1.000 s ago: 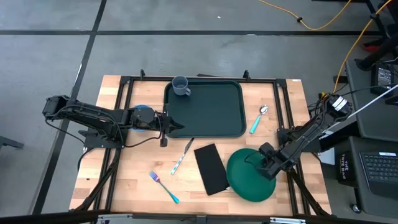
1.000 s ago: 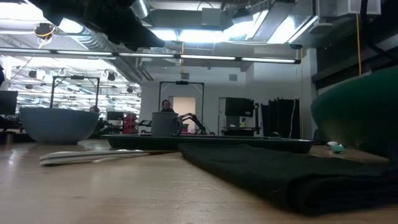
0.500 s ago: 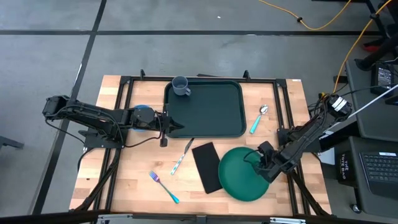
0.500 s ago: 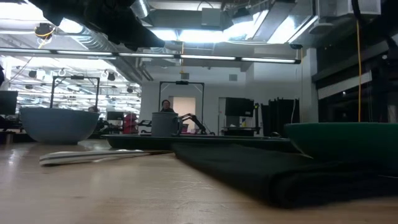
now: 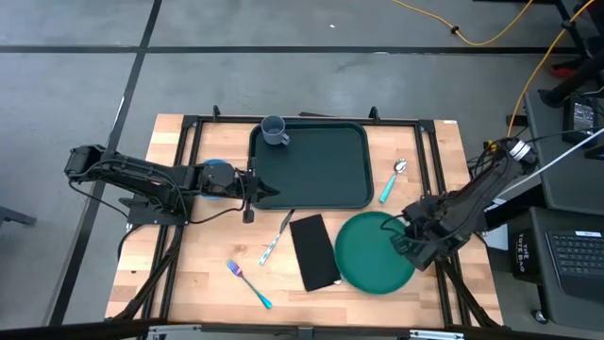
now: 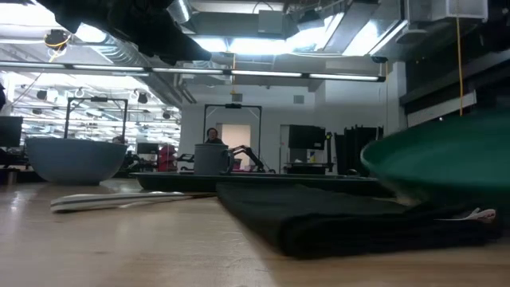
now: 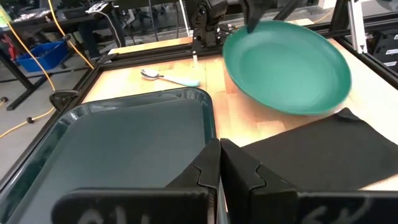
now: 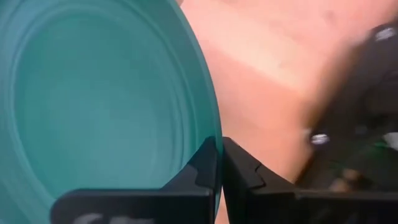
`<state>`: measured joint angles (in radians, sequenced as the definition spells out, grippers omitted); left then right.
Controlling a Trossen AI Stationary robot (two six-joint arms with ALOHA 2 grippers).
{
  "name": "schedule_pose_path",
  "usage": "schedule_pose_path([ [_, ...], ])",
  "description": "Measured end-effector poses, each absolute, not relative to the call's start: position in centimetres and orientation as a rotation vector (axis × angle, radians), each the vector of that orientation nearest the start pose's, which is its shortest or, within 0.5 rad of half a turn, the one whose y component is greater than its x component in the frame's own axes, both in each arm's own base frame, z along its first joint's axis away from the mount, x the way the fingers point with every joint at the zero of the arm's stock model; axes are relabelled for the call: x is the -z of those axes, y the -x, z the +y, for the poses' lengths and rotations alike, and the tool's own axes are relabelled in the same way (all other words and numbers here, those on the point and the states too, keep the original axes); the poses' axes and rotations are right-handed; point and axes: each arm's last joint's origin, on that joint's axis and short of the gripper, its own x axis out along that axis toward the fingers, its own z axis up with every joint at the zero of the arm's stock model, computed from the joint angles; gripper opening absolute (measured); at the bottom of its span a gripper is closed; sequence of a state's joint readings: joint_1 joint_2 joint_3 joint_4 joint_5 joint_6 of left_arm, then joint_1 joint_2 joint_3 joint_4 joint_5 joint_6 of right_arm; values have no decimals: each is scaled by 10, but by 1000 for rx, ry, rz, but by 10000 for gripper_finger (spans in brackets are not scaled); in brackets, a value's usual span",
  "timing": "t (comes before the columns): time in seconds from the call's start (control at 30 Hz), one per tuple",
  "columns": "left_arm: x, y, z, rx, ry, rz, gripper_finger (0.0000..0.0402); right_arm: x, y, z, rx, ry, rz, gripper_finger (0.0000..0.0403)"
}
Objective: Set up tray
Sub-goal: Put the plate on the tray to the bottom of the mug
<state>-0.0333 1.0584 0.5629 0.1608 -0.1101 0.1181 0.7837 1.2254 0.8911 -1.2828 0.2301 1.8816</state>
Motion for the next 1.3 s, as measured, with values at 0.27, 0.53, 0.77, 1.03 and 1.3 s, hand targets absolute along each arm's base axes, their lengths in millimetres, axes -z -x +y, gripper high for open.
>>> schedule_pose_path([
  [0.27, -238, -226, -4, -57, -141, 338, 5, -260, -126, 116, 923, -711, 1181, 10],
  [0.53, -242, -227, -6, -46, -189, 293, 23, -272, -124, 110, 952, -656, 1124, 10],
  [0.77, -244, -232, -27, -59, -248, 244, 69, -282, -127, 94, 959, -707, 1064, 10],
  [1.03, -250, -258, -56, -125, -380, 301, 116, -285, -136, 76, 959, -692, 1075, 10],
  [1.3, -255, -302, -86, -113, -583, 439, 121, -291, -140, 58, 916, -755, 1083, 10],
])
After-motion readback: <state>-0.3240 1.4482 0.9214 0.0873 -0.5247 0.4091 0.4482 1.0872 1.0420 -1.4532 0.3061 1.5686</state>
